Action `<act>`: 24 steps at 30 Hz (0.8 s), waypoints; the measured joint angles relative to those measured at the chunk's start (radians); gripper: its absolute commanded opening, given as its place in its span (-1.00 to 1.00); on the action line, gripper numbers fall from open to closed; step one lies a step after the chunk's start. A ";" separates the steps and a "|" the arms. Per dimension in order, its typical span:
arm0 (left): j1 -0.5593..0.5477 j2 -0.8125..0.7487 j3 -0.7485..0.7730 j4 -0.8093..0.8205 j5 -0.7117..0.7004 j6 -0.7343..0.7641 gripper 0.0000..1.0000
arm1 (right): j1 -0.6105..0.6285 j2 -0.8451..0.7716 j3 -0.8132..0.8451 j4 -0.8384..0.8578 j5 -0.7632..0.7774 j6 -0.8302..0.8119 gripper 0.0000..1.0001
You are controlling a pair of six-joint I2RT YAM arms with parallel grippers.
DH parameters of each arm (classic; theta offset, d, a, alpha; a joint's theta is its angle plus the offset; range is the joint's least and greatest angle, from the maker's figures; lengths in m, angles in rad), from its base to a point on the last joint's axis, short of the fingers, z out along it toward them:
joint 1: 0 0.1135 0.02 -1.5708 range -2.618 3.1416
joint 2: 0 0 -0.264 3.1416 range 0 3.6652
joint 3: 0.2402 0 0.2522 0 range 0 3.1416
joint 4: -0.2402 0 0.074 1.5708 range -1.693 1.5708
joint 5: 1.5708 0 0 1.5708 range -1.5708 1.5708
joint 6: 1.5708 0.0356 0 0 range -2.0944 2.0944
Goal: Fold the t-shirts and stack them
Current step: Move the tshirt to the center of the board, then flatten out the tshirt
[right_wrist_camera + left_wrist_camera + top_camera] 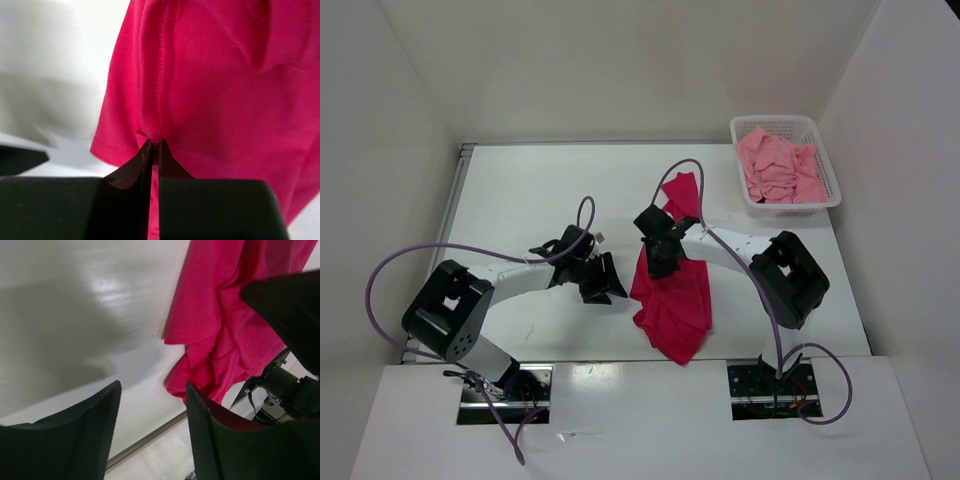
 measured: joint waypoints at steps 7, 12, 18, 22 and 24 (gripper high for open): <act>-0.059 0.139 0.121 0.044 0.001 -0.007 0.38 | -0.078 -0.161 0.000 -0.040 -0.001 0.003 -0.99; -0.086 0.243 0.187 0.094 0.036 -0.042 0.09 | -0.220 -0.323 -0.011 -0.053 -0.002 0.002 -0.99; -0.094 0.332 0.259 0.091 0.019 -0.051 -0.76 | -0.327 -0.396 -0.040 -0.077 -0.031 -0.006 -0.99; -0.050 0.312 0.317 0.031 0.010 -0.025 -0.85 | -0.365 -0.398 -0.037 -0.088 -0.067 -0.012 -0.99; 0.020 0.267 0.348 -0.004 0.013 -0.010 -0.88 | -0.373 -0.398 -0.017 -0.100 -0.094 -0.013 -0.99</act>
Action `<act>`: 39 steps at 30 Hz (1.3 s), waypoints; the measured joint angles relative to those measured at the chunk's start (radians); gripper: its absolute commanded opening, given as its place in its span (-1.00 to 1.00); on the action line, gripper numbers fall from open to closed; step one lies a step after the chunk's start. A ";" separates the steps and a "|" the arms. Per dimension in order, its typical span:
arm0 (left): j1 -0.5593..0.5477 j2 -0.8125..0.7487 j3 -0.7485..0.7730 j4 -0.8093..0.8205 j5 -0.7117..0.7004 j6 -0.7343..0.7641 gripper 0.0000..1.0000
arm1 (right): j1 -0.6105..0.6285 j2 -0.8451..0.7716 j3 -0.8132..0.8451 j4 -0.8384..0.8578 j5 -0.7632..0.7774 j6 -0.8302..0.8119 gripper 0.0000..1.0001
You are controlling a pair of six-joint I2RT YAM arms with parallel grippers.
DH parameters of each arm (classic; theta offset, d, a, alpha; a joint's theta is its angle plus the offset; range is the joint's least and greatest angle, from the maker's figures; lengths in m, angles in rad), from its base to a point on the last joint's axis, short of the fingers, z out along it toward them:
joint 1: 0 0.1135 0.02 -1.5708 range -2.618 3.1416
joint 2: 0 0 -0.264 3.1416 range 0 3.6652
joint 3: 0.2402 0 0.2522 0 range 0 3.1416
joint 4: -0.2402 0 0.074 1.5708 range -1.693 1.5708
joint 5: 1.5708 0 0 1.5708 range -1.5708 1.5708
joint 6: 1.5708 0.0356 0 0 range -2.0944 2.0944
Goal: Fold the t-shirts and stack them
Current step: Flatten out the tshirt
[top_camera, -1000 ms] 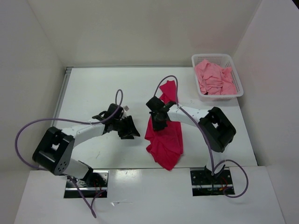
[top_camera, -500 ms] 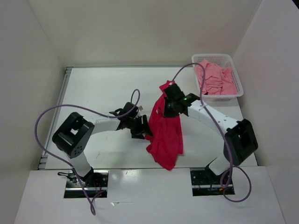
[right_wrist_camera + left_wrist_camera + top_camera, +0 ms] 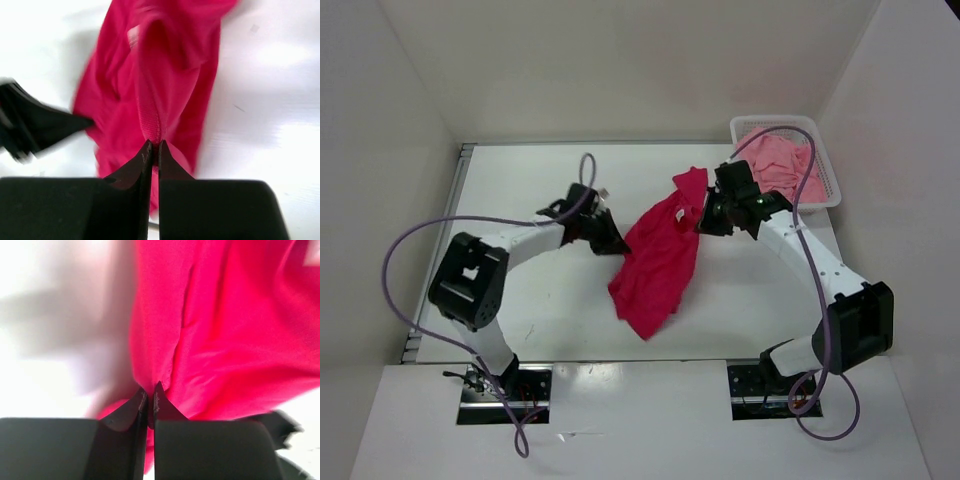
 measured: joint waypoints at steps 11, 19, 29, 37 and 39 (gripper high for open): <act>0.411 -0.321 0.217 -0.097 0.031 0.089 -0.90 | -0.049 0.002 0.431 0.014 -0.200 -0.003 -0.99; 0.615 -0.436 0.303 -0.275 0.097 0.169 -0.90 | -0.129 -0.013 0.477 0.016 -0.374 0.009 -0.99; 0.660 -0.464 0.414 -0.261 0.101 0.203 -0.84 | -0.220 -0.164 0.414 0.095 -0.518 0.038 -0.99; 0.659 -0.085 0.298 -0.182 0.053 0.200 -0.79 | -0.227 0.112 0.233 0.166 -0.458 0.031 -0.99; 0.653 0.023 0.319 -0.187 0.039 0.197 -0.73 | -0.229 0.241 0.247 0.170 -0.432 0.031 -0.99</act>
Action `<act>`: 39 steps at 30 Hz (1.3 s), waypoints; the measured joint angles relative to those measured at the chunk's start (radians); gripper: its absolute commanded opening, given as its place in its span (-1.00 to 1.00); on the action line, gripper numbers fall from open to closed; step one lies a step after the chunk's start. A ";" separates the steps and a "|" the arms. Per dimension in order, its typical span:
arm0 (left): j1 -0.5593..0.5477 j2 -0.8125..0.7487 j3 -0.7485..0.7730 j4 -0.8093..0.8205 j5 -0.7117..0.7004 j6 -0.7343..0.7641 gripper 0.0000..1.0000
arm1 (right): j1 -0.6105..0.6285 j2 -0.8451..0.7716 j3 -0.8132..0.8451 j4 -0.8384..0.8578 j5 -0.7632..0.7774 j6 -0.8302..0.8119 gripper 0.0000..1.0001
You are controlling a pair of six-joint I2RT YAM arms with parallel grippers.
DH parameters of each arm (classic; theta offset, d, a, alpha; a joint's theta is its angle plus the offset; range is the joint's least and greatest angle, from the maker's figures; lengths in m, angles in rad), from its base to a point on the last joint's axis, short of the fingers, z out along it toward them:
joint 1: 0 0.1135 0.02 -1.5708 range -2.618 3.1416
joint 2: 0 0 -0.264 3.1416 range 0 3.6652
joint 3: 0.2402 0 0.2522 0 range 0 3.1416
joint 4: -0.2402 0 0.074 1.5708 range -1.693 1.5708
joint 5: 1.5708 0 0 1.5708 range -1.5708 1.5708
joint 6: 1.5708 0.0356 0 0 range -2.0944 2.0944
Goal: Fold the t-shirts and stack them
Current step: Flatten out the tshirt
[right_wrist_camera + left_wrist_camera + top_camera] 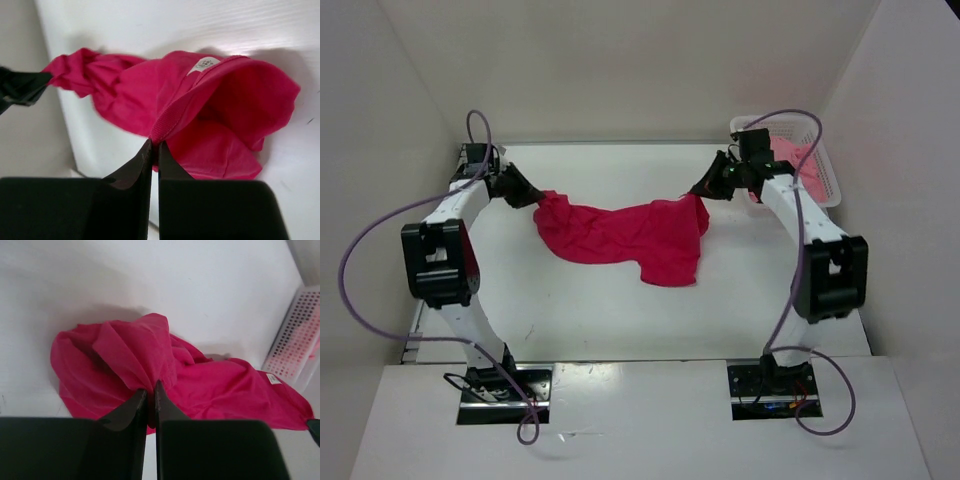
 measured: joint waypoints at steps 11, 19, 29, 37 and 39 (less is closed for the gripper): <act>-0.034 0.214 0.448 0.006 -0.064 -0.028 -0.50 | -0.036 0.340 0.381 -0.011 0.131 0.000 -0.99; -0.034 0.142 0.180 0.051 -0.097 -0.016 0.23 | -0.054 0.286 0.263 0.010 0.134 0.000 -0.99; -0.188 0.058 -0.108 0.037 -0.315 0.112 0.75 | -0.054 0.167 0.118 0.031 0.081 0.000 -0.99; -0.270 0.078 -0.075 0.077 -0.484 0.216 0.62 | -0.054 0.163 0.064 0.049 0.055 0.000 -0.99; -0.269 0.092 -0.060 0.082 -0.527 0.239 0.49 | -0.053 0.163 0.058 0.049 0.051 0.000 -0.99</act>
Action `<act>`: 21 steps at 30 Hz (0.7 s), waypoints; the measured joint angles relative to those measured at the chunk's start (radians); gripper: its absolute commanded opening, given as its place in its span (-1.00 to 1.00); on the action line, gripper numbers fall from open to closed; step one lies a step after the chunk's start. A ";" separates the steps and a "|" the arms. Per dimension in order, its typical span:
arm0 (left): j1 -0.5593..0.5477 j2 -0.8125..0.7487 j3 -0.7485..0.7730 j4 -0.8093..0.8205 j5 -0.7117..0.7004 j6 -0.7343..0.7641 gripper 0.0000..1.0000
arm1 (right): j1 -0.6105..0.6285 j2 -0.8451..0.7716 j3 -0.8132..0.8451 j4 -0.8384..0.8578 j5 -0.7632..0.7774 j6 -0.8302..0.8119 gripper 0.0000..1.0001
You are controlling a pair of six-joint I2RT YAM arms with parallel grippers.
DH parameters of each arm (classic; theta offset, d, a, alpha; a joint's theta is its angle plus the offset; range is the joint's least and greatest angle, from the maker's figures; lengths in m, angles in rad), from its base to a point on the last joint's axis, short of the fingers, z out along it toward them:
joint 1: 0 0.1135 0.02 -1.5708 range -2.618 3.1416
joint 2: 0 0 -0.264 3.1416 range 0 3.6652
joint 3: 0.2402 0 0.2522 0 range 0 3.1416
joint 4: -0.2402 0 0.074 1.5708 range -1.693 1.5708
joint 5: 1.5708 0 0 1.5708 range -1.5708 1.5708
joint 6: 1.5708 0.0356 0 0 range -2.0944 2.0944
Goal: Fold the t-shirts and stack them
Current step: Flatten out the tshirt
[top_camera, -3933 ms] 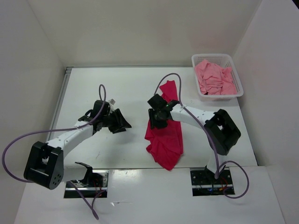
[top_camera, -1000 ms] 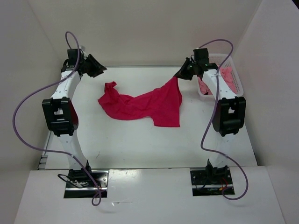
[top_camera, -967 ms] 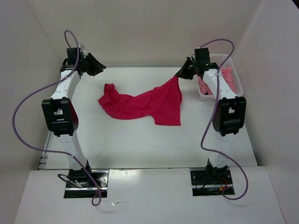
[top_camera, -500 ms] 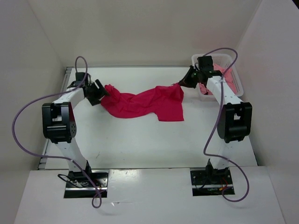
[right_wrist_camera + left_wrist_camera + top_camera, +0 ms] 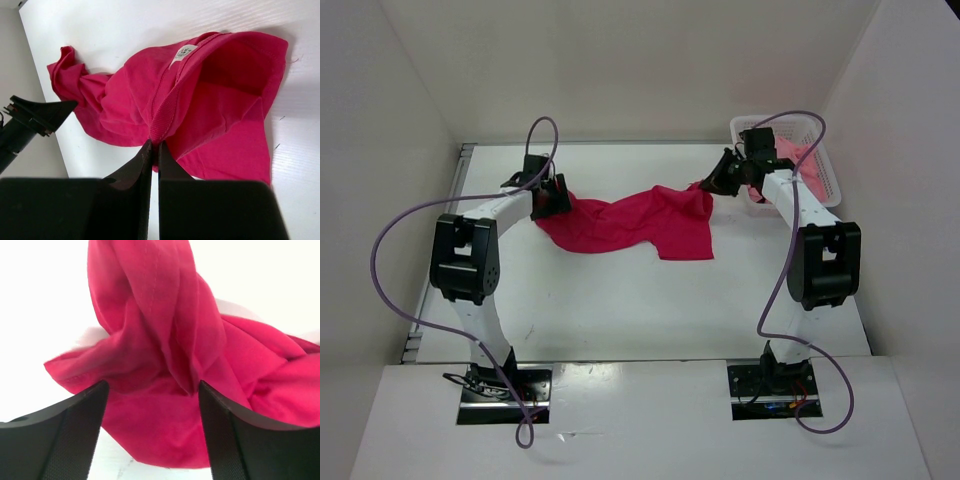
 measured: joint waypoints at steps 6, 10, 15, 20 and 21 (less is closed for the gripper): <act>-0.016 0.035 0.046 -0.002 -0.050 0.030 0.36 | 0.015 0.000 -0.006 0.002 -0.005 0.000 -0.99; -0.032 0.081 0.093 0.001 -0.072 0.050 0.17 | 0.028 0.000 -0.006 0.003 -0.011 -0.005 -0.99; -0.071 0.115 0.123 -0.004 -0.093 0.060 -0.25 | 0.047 0.000 -0.006 0.003 -0.019 -0.009 -0.99; -0.098 0.126 0.155 -0.018 -0.099 0.072 -0.79 | 0.081 0.000 -0.006 0.004 -0.022 -0.016 -0.99; -0.100 0.126 0.164 -0.026 -0.100 0.070 -0.85 | 0.087 0.000 -0.006 0.004 -0.023 -0.018 -0.99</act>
